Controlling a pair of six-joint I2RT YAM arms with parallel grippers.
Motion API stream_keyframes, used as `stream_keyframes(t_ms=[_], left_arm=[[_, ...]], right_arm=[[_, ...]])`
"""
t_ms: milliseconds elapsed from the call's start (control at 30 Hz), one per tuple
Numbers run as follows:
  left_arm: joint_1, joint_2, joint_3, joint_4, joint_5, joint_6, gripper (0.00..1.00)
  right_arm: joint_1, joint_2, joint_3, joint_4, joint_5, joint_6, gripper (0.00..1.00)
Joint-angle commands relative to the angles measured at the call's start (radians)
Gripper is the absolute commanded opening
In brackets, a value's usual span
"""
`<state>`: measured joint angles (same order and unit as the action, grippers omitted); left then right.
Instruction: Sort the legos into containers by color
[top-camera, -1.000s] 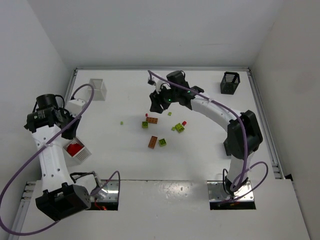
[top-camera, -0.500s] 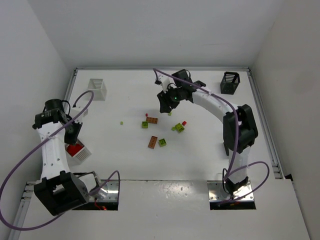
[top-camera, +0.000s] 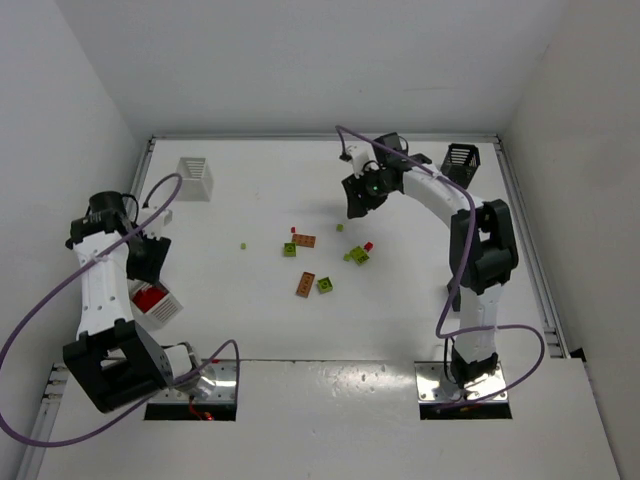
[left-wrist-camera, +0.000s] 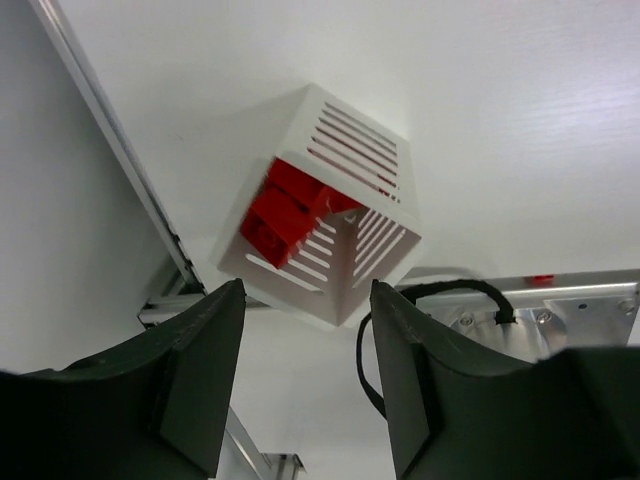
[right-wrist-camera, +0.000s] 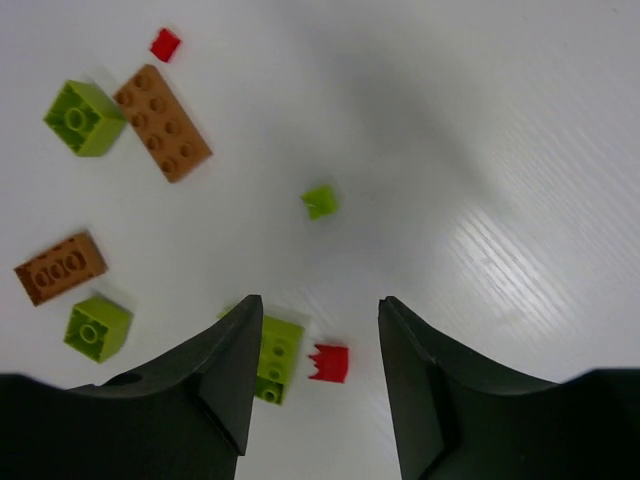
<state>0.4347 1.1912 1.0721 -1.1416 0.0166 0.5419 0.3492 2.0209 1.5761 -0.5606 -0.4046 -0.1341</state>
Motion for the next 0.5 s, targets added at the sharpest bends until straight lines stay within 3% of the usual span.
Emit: stream_keyframes(t_ms=[0,333,467], left_arm=[[0.013,0.004,0.144,0.016,0.084,-0.008,0.59],[-0.021,0.048,0.236,0.025,0.200,-0.082,0.59],[-0.030,0.058,0.255,0.025,0.210,-0.092,0.59]], right_arm=[[-0.062,-0.016,-0.004,-0.047,0.023,-0.030,0.49],[-0.139,-0.067,-0.128,-0.041,0.113,-0.094,0.47],[-0.121,-0.057,-0.128,-0.125,0.101,-0.232,0.47]])
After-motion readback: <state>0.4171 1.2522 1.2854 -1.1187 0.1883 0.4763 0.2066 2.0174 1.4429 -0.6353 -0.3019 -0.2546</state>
